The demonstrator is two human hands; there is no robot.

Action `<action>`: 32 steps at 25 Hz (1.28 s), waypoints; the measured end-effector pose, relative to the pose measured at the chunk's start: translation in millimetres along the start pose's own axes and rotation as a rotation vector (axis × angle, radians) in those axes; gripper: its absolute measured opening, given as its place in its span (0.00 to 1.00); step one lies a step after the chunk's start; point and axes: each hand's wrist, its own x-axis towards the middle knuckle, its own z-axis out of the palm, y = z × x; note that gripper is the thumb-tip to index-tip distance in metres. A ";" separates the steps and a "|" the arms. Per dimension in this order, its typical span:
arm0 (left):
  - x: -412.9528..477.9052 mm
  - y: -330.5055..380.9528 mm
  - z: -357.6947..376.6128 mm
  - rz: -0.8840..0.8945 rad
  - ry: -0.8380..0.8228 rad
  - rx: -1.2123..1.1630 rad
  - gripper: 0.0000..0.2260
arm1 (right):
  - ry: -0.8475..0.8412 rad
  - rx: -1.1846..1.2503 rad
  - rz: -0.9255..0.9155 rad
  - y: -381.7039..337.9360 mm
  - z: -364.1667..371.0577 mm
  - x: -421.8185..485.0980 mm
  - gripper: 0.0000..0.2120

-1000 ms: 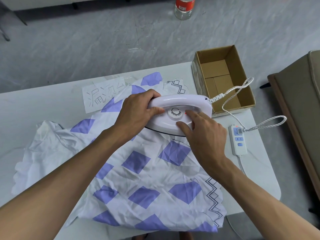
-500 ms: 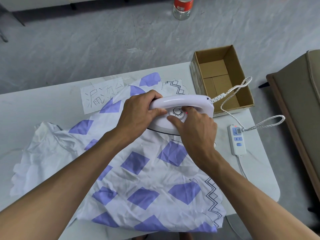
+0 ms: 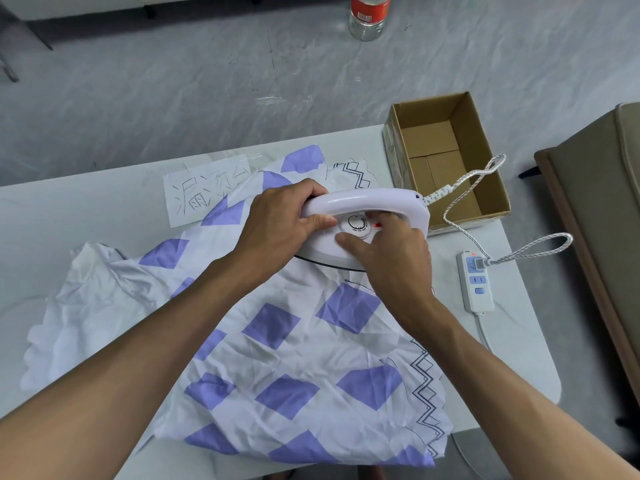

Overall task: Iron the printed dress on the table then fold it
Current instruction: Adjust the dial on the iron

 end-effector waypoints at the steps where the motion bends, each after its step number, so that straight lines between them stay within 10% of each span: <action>1: -0.1 1.4 0.1 0.004 0.004 -0.005 0.11 | 0.024 -0.014 0.010 -1.2 0.7 0.1 0.22; 23: -0.8 -1.0 5.0 -0.002 -0.026 0.044 0.10 | -0.105 0.059 -0.033 15.1 2.7 6.2 0.14; 32: -4.2 -5.1 8.0 -0.032 -0.047 0.024 0.10 | -0.049 -0.349 -0.346 27.1 -25.7 -6.7 0.22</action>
